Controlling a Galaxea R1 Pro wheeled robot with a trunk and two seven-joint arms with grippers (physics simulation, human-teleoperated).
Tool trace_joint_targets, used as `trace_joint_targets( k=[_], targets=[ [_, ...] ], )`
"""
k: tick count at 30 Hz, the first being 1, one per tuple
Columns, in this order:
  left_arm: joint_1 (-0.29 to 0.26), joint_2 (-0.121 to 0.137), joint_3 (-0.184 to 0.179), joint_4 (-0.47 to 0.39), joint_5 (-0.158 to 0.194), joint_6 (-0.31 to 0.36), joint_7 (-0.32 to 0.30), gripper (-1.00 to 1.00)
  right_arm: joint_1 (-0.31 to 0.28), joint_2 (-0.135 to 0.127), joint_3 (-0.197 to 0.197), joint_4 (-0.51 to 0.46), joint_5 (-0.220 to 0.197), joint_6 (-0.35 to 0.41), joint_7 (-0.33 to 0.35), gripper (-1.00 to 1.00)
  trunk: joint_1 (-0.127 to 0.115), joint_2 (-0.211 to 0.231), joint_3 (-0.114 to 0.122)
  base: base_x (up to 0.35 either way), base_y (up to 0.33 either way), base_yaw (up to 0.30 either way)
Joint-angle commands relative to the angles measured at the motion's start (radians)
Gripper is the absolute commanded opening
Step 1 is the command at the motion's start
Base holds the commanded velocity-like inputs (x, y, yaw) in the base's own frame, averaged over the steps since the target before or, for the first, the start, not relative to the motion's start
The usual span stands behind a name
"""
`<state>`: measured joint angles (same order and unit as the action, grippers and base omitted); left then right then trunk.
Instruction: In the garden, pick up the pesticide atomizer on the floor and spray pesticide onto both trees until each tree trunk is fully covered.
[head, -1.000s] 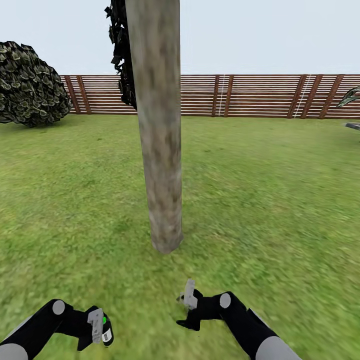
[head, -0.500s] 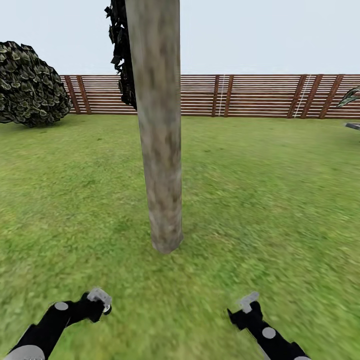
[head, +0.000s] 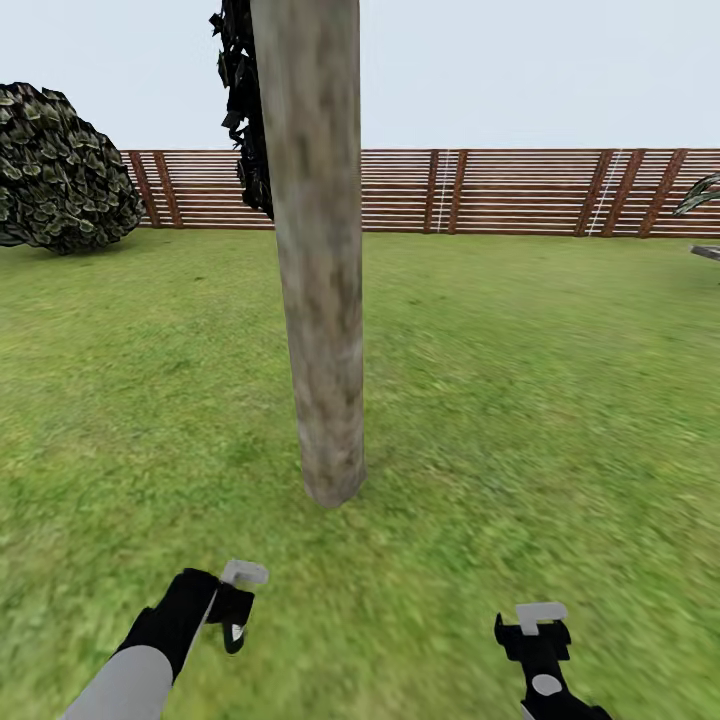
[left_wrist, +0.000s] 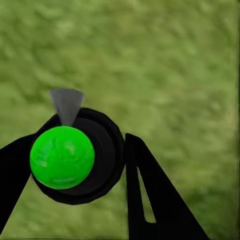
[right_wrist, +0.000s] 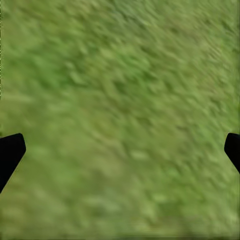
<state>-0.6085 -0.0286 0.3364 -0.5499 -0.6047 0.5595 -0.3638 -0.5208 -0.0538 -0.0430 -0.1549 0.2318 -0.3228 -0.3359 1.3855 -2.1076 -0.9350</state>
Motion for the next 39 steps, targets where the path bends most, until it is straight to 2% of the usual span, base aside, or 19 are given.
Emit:
trace_joint_targets(
  k=[1,2,4,5,8,11,18,20,21,25,26,34,39],
  targets=[
    [-0.025,0.0,0.011,0.001,-0.001,0.045,-0.01,-1.0,-0.001,0.0,-0.005,0.002,0.003,-0.002,0.005,1.0,0.0,0.0,-0.001,0.0,0.0,0.0],
    [-0.06,0.0,0.011,-0.002,0.02,0.122,-0.01,-1.0,-0.001,-0.001,-0.005,0.003,-0.013,-0.002,0.037,1.0,0.0,0.0,-0.001,0.0,0.0,0.0],
    [-0.077,-0.003,0.008,-0.006,0.029,0.161,-0.01,-1.0,-0.001,-0.003,-0.006,0.003,-0.032,-0.002,0.058,1.0,0.0,0.0,-0.001,0.0,0.0,0.0],
    [-0.102,-0.005,0.008,-0.018,0.035,0.187,-0.01,-1.0,-0.001,-0.009,-0.007,0.002,-0.069,-0.002,0.072,1.0,0.0,0.0,-0.001,0.053,0.0,0.0],
    [-0.121,-0.004,0.011,-0.039,0.041,0.199,-0.011,-1.0,-0.001,-0.036,-0.008,0.003,-0.139,-0.001,0.079,1.0,0.0,0.0,-0.001,0.195,0.0,0.0],
    [-0.126,-0.008,0.014,-0.054,0.042,0.202,-0.011,-1.0,-0.001,-0.041,-0.005,0.012,-0.181,-0.002,0.082,1.0,0.0,0.0,-0.001,0.301,-0.006,0.0],
    [-0.132,-0.014,0.01,-0.063,0.042,0.203,-0.015,-1.0,0.001,-0.037,-0.003,0.054,-0.192,-0.004,0.086,1.0,0.0,0.0,-0.001,0.198,-0.167,0.0],
    [-0.131,-0.014,0.011,-0.091,0.043,0.203,-0.017,-1.0,0.002,-0.037,-0.003,0.056,-0.192,-0.004,0.086,1.0,0.0,0.0,-0.001,-0.012,-0.266,0.0],
    [-0.155,-0.035,0.009,-0.125,0.049,0.204,-0.018,-1.0,0.002,-0.037,-0.003,0.057,-0.192,-0.004,0.086,1.0,0.0,0.0,-0.001,0.022,-0.012,0.0],
    [-0.167,-0.048,0.009,-0.125,0.049,0.204,-0.018,-1.0,0.002,-0.037,-0.003,0.057,-0.192,-0.004,0.086,1.0,0.0,0.0,-0.001,0.013,-0.003,0.0],
    [-0.154,-0.051,0.006,-0.216,0.095,0.211,-0.018,-1.0,0.004,-0.037,-0.003,0.057,-0.193,-0.004,0.083,1.0,0.0,0.0,-0.001,0.091,0.0,0.0],
    [-0.154,-0.053,0.004,-0.216,0.095,0.21,-0.018,-1.0,0.004,-0.037,-0.003,0.057,-0.193,-0.004,0.083,1.0,0.0,0.0,-0.001,0.103,-0.14,-0.151],
    [-0.154,-0.053,0.004,-0.216,0.095,0.21,-0.018,-1.0,0.004,-0.037,-0.003,0.057,-0.193,-0.004,0.083,1.0,0.0,0.0,-0.001,-0.145,-0.238,-0.265]
  ],
)
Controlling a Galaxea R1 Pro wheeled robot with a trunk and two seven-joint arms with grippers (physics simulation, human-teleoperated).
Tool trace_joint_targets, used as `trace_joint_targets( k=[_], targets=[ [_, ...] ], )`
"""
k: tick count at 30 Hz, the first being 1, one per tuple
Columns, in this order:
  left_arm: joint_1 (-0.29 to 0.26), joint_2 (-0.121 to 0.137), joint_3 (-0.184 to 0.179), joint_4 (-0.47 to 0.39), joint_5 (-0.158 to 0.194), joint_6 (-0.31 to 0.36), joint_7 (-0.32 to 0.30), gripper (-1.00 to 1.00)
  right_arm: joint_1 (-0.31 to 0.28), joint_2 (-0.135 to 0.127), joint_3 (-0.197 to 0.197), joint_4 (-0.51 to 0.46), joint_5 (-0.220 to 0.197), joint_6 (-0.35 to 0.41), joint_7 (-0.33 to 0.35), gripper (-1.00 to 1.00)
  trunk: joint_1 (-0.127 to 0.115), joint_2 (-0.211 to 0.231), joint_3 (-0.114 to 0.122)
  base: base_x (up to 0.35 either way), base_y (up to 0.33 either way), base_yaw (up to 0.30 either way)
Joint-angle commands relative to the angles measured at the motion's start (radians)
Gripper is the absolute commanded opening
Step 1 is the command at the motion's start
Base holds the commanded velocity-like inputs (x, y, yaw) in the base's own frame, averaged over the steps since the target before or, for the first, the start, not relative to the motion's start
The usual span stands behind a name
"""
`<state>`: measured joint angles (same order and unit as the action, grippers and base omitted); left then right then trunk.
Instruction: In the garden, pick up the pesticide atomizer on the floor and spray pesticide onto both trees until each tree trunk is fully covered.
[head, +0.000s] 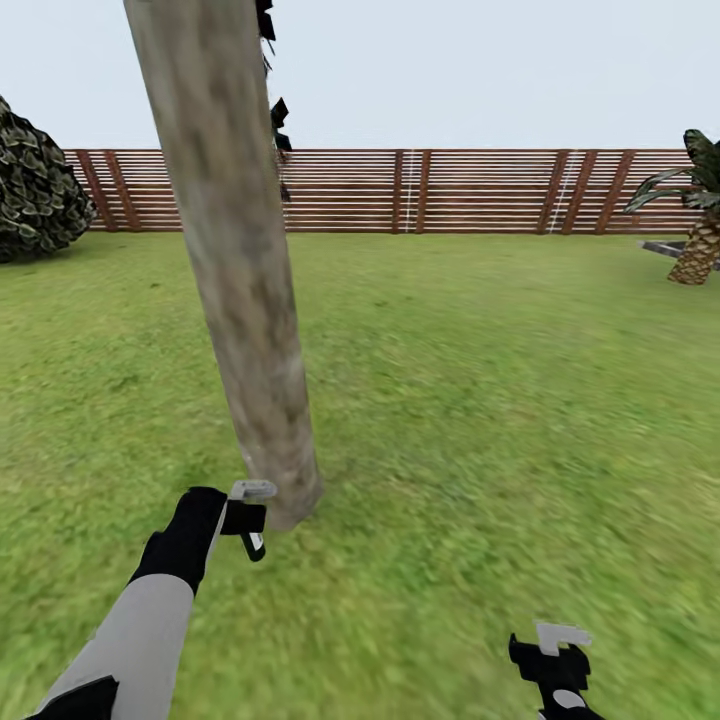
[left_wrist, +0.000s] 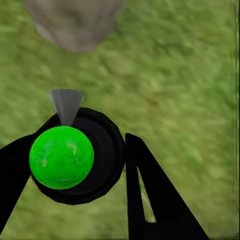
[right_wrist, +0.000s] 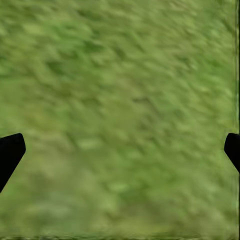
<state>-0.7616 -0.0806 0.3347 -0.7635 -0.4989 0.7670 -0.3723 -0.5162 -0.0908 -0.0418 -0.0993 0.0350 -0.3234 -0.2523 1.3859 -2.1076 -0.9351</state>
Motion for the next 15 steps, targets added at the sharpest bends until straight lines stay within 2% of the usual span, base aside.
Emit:
trace_joint_targets(
  k=[1,5,7,10,11,14,15],
  targets=[
    [-0.001,-0.002,0.005,-0.002,-0.01,0.003,-0.01,-1.0,-0.001,0.0,-0.004,0.001,0.004,-0.003,-0.001,1.0,-0.001,0.0,-0.001,-0.246,-0.198,-0.267],
    [-0.001,-0.002,-0.031,-0.002,-0.01,0.003,-0.01,-1.0,-0.001,0.0,-0.004,0.001,0.004,-0.003,-0.001,1.0,-0.001,0.0,-0.001,-0.27,-0.074,-0.267],
    [-0.002,-0.005,-0.045,-0.002,-0.009,0.005,-0.01,-1.0,-0.001,0.0,-0.005,0.001,0.004,-0.003,-0.001,1.0,-0.001,0.0,-0.001,-0.073,-0.012,-0.236],
    [-0.009,0.001,-0.047,-0.002,-0.01,0.023,-0.01,-1.0,-0.001,0.0,-0.005,0.001,0.003,-0.003,-0.001,1.0,-0.001,0.0,-0.001,-0.015,-0.002,-0.071],
    [-0.011,0.006,-0.045,-0.003,-0.011,0.034,-0.01,-1.0,-0.001,0.0,-0.005,0.001,0.003,-0.003,-0.002,1.0,-0.001,0.0,-0.001,-0.006,-0.001,-0.027],
    [-0.014,0.053,-0.044,-0.023,-0.009,0.082,-0.01,-1.0,-0.001,0.0,-0.006,0.001,0.003,-0.003,-0.002,1.0,-0.001,0.0,-0.001,-0.002,0.0,-0.008],
    [-0.015,0.055,-0.045,-0.029,-0.007,0.088,-0.01,-1.0,-0.001,0.0,-0.006,0.001,0.003,-0.003,-0.002,1.0,-0.001,0.0,-0.001,0.0,0.0,-0.002]
  ],
)
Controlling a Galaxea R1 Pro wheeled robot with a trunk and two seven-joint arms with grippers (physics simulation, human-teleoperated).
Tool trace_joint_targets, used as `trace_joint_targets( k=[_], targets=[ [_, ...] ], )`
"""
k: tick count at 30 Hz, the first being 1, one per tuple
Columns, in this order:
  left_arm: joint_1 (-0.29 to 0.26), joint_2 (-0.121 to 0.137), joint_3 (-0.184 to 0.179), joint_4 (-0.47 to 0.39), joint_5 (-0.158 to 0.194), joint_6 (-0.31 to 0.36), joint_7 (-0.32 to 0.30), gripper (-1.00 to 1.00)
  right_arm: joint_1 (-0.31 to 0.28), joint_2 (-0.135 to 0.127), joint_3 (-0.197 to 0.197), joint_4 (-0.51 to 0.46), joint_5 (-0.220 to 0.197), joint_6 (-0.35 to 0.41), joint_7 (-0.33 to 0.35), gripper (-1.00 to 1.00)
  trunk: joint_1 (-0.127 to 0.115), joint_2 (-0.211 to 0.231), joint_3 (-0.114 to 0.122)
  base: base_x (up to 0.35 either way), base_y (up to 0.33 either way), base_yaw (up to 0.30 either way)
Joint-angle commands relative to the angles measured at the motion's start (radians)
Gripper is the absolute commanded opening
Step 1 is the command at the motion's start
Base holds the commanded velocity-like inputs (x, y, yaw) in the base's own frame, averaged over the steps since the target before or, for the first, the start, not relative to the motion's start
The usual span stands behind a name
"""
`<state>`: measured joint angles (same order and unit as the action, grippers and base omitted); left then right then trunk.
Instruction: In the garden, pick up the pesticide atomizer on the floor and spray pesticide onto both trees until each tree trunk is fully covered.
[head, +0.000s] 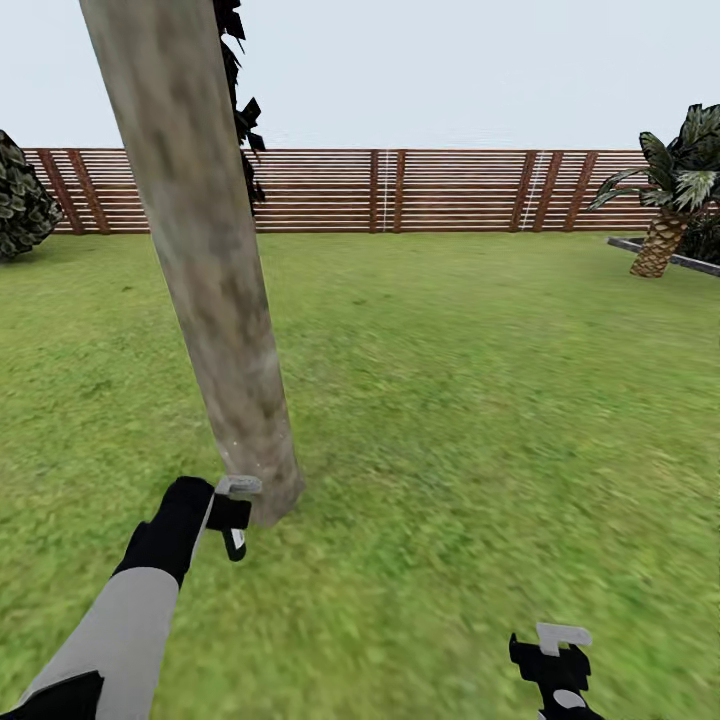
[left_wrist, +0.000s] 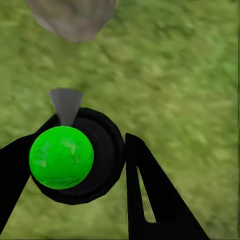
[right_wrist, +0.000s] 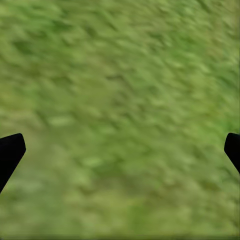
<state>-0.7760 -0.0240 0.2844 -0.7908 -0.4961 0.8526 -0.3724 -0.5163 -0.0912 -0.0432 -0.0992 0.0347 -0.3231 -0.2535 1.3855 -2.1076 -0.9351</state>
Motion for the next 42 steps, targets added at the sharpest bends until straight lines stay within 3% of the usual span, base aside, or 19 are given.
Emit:
trace_joint_targets(
  k=[1,3,6,8,12,13,16,17,20,21,25,26,27,32,33,36,38,39,42],
  targets=[
    [-0.001,-0.003,0.004,-0.006,-0.008,0.008,-0.01,-1.0,-0.001,0.0,-0.004,0.001,0.004,-0.004,-0.001,1.0,0.0,0.0,-0.001,0.0,0.0,-0.002],
    [-0.004,-0.068,0.0,-0.011,-0.008,0.019,-0.008,-1.0,-0.001,-0.001,-0.004,0.002,0.005,-0.004,-0.001,1.0,0.0,0.0,-0.001,0.0,0.0,0.0],
    [-0.014,-0.1,-0.001,-0.013,-0.007,0.022,-0.007,-1.0,-0.001,-0.002,-0.004,0.002,0.005,-0.004,0.0,1.0,0.0,0.0,-0.001,0.0,0.0,0.0],
    [-0.032,-0.094,0.004,-0.015,-0.009,0.035,-0.007,-1.0,-0.001,-0.003,-0.003,0.002,0.005,-0.004,0.0,1.0,0.0,0.0,-0.001,0.0,0.0,0.0],
    [-0.048,0.015,0.006,-0.069,-0.005,0.095,-0.009,-1.0,0.001,-0.004,-0.003,0.003,0.005,-0.004,0.0,1.0,0.0,0.0,-0.001,0.0,0.0,0.0],
    [-0.048,0.019,0.004,-0.073,-0.005,0.1,-0.008,-1.0,0.001,-0.004,-0.003,0.003,0.005,-0.004,0.0,1.0,0.0,0.0,-0.001,0.0,0.0,0.0],
    [-0.058,-0.018,0.001,-0.077,-0.006,0.105,-0.008,-1.0,0.002,-0.004,-0.003,0.003,0.005,-0.004,0.0,1.0,0.0,0.0,-0.001,0.0,0.0,0.0],
    [-0.073,-0.064,-0.001,-0.077,-0.007,0.11,-0.007,-1.0,0.002,-0.004,-0.003,0.003,0.005,-0.004,0.0,1.0,0.0,0.0,-0.001,0.0,0.0,0.0],
    [-0.104,-0.079,0.0,-0.078,-0.007,0.138,-0.007,-1.0,0.002,-0.005,-0.003,0.003,0.005,-0.004,0.0,1.0,0.0,0.0,-0.001,0.0,0.0,0.0],
    [-0.109,-0.074,0.001,-0.079,-0.009,0.144,-0.007,-1.0,0.002,-0.005,-0.003,0.003,0.005,-0.004,0.0,1.0,0.0,0.0,-0.001,0.0,0.0,0.0],
    [-0.123,0.033,0.005,-0.078,-0.004,0.157,-0.008,-1.0,0.002,-0.005,-0.003,0.003,0.005,-0.004,0.0,1.0,0.0,0.0,-0.001,0.0,0.0,0.0],
    [-0.124,0.041,0.004,-0.078,-0.004,0.157,-0.008,-1.0,0.002,-0.005,-0.003,0.003,0.005,-0.004,0.0,1.0,0.0,0.0,-0.001,0.0,0.0,0.0],
    [-0.125,0.044,0.001,-0.078,-0.004,0.159,-0.009,-1.0,0.002,-0.005,-0.003,0.003,0.005,-0.004,0.0,1.0,0.0,0.0,-0.001,0.0,0.0,0.0],
    [-0.176,-0.026,-0.002,-0.062,-0.007,0.163,-0.008,-1.0,0.002,-0.005,-0.003,0.003,0.005,-0.004,0.0,1.0,0.0,0.0,-0.001,0.0,0.0,0.0],
    [-0.19,-0.025,-0.002,-0.06,-0.008,0.166,-0.008,-1.0,0.002,-0.005,-0.003,0.003,0.005,-0.004,0.0,1.0,0.0,0.0,-0.001,0.0,0.0,0.0],
    [-0.203,0.004,-0.002,-0.06,-0.012,0.168,-0.008,-1.0,0.002,-0.005,-0.003,0.003,0.005,-0.004,0.0,1.0,0.0,0.0,-0.001,0.0,0.0,0.0],
    [-0.205,0.08,-0.001,-0.058,-0.01,0.169,-0.009,-1.0,0.002,-0.005,-0.003,0.003,0.005,-0.004,0.0,1.0,0.0,0.0,-0.001,0.0,0.0,0.0],
    [-0.205,0.092,-0.002,-0.058,-0.01,0.169,-0.009,-1.0,0.002,-0.005,-0.003,0.003,0.005,-0.004,0.0,1.0,0.0,0.0,-0.001,0.0,0.0,0.0],
    [-0.205,0.086,-0.004,-0.058,-0.01,0.169,-0.01,-1.0,0.002,-0.005,-0.003,0.003,0.005,-0.004,0.0,1.0,0.0,0.0,-0.001,0.0,0.0,0.0]
  ],
)
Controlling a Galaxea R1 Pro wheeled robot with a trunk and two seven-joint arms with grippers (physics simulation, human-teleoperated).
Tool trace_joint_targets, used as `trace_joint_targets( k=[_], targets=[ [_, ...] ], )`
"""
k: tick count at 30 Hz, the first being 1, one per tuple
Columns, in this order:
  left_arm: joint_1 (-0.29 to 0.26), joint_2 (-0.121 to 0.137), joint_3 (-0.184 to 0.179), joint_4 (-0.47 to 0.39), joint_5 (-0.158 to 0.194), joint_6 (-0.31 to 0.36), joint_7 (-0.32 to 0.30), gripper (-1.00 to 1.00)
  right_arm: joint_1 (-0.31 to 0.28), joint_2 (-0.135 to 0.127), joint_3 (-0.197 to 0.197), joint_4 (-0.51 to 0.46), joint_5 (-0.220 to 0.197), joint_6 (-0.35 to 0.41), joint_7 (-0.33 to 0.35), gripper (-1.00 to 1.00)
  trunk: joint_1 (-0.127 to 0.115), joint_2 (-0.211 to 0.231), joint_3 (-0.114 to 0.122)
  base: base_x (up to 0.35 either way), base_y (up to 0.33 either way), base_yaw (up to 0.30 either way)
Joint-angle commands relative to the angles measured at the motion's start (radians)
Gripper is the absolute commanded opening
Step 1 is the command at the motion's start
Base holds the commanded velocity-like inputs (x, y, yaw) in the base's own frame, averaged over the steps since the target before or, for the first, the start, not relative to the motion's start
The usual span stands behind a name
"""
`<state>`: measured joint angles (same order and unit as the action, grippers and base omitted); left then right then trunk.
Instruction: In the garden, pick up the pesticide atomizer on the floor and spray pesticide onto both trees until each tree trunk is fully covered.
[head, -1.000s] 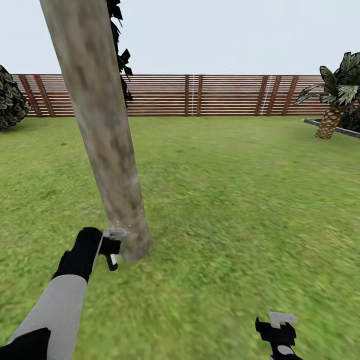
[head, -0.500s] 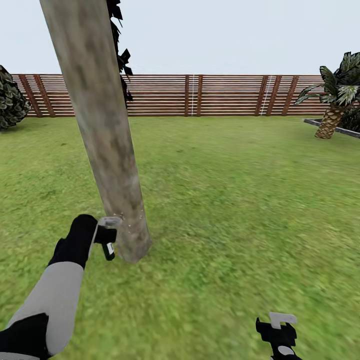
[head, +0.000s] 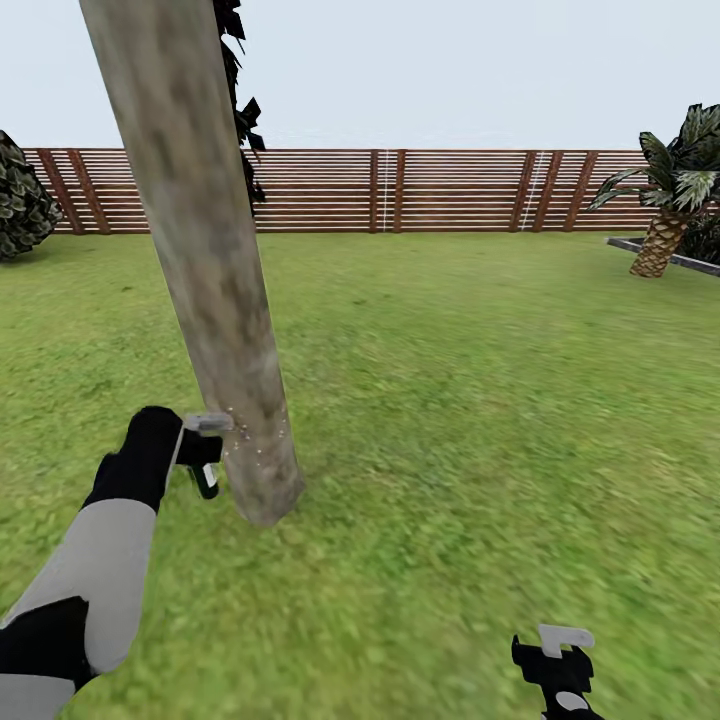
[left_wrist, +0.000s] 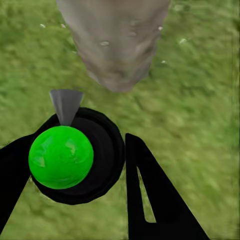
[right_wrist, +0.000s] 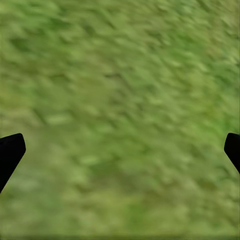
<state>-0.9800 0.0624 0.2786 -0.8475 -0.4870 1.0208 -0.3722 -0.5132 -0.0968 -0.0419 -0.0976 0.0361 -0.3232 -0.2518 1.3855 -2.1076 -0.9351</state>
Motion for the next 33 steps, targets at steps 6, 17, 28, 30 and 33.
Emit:
trace_joint_targets(
  k=[6,17,28,30,33],
  targets=[
    [-0.018,-0.105,-0.051,0.003,-0.019,0.004,-0.01,-1.0,-0.001,0.0,-0.004,0.001,0.004,-0.004,-0.001,1.0,0.0,0.0,-0.001,0.0,0.0,0.0],
    [-0.026,0.047,-0.044,0.004,-0.015,0.007,-0.01,-1.0,-0.001,0.001,-0.004,0.001,0.004,-0.004,-0.001,1.0,0.0,0.0,-0.001,0.0,0.0,0.0],
    [0.021,-0.004,-0.047,0.005,-0.013,0.002,-0.008,-1.0,-0.001,0.002,-0.004,0.001,0.004,-0.004,-0.001,1.0,0.0,0.0,-0.001,0.0,-0.179,0.0],
    [0.021,-0.006,-0.047,0.005,-0.013,0.002,-0.008,-1.0,-0.001,0.002,-0.004,0.001,0.004,-0.004,0.0,1.0,0.0,0.0,-0.001,0.0,-0.272,0.0],
    [0.021,-0.006,-0.046,0.005,-0.014,0.002,-0.008,-1.0,-0.001,0.002,-0.004,0.001,0.004,-0.004,0.0,1.0,0.0,0.0,-0.001,0.0,-0.273,0.0]
  ],
)
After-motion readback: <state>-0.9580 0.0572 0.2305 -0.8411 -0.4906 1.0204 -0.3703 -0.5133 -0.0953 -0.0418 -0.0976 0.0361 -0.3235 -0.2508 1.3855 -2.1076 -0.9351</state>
